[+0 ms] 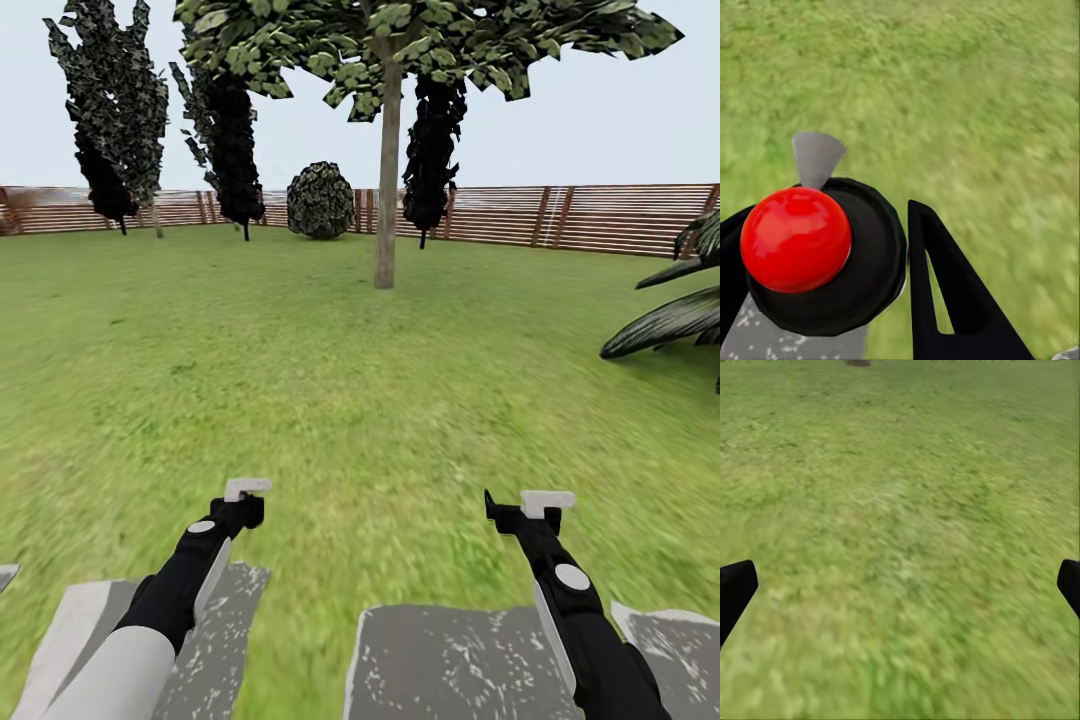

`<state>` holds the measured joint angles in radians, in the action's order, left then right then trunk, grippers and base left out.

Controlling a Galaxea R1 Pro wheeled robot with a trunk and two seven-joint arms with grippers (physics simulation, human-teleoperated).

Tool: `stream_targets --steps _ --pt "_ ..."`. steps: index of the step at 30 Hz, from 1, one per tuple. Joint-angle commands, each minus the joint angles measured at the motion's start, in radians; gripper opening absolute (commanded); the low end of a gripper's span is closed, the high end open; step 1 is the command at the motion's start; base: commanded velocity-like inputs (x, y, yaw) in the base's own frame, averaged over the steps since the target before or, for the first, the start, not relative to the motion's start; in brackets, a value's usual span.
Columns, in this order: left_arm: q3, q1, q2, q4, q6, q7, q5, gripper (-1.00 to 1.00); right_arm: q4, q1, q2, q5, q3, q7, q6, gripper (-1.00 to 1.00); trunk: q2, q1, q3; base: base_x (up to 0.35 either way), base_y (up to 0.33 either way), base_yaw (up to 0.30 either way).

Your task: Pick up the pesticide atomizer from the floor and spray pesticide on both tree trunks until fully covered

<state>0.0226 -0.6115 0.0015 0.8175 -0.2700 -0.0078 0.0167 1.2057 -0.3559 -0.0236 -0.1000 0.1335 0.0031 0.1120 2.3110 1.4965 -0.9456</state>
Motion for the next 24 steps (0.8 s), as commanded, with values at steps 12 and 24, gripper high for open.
stream_targets --steps 12,24 --pt "0.0 0.0 0.0 0.0 0.0 0.0 0.0 -1.0 0.001 0.0 0.0 0.0 0.0 0.0 0.0 1.0 0.0 0.0 0.0 0.339 0.0 0.0" --pt "-0.001 0.001 -0.001 0.0 0.0 0.0 0.0 -1.0 0.003 0.0 -0.001 0.0 0.0 0.0 0.0 1.0 0.0 0.0 0.0 0.339 0.0 0.0"
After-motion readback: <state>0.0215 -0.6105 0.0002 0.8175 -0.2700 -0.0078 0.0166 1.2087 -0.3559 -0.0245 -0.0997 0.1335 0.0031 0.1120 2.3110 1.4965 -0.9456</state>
